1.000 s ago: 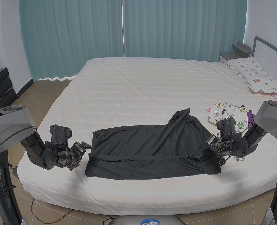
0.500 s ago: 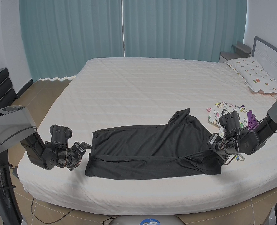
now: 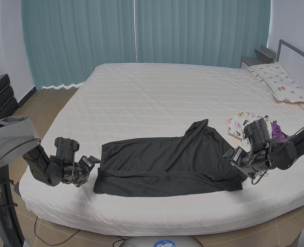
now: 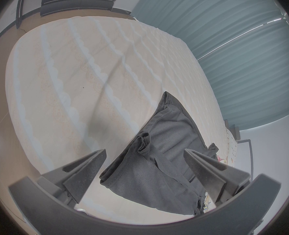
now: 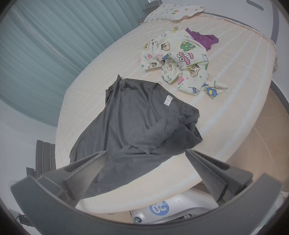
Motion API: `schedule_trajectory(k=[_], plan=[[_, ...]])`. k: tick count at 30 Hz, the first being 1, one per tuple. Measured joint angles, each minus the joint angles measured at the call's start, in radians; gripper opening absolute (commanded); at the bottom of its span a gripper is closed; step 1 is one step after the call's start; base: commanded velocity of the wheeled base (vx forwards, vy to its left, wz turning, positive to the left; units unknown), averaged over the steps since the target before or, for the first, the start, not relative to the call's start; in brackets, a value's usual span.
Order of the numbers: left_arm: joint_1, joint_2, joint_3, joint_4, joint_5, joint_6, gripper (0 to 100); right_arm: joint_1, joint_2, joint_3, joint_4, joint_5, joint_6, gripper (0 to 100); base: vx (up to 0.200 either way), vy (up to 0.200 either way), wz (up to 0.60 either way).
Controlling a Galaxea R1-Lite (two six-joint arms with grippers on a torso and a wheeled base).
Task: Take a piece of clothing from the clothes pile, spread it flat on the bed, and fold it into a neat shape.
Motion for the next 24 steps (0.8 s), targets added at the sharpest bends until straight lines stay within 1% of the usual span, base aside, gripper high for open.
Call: schedule_trajectory(k=[5, 12, 19, 24], plan=[[0.0, 0.0, 0.0, 0.0, 0.0, -0.001, 100, -0.031, 0.04, -0.001, -0.03, 0.012, 0.004, 100, 0.0, 0.0, 0.0], [0.001, 0.0, 0.001, 0.0, 0.0, -0.001, 100, -0.06, 0.19, -0.022, -0.215, 0.017, 0.035, 100, 0.0, 0.0, 0.0], [0.0, 0.0, 0.001, 0.0, 0.002, -0.001, 100, -0.068, 0.35, -0.093, -0.297, 0.021, 0.05, 100, 0.0, 0.0, 0.0], [0.0, 0.0, 0.001, 0.0, 0.006, -0.001, 100, -0.09, 0.414, -0.108, -0.359, 0.037, 0.049, 100, 0.0, 0.0, 0.0]])
